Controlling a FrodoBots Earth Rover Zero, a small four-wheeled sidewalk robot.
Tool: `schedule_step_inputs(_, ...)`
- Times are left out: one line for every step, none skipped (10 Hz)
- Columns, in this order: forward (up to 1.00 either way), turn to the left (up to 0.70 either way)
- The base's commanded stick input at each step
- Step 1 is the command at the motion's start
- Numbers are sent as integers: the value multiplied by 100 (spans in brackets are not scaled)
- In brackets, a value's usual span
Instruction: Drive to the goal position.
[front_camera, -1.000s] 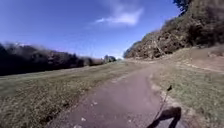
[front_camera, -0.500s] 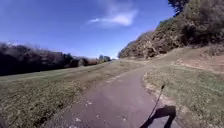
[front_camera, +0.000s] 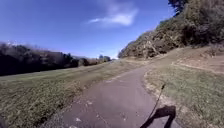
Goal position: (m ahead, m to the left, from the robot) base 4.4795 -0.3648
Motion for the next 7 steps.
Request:
schedule_step_inputs(0, 2)
schedule_step_inputs(0, 0)
schedule_step_inputs(0, 1)
schedule_step_inputs(0, -30)
schedule_step_inputs(0, -30)
schedule_step_inputs(0, -30)
schedule_step_inputs(0, -30)
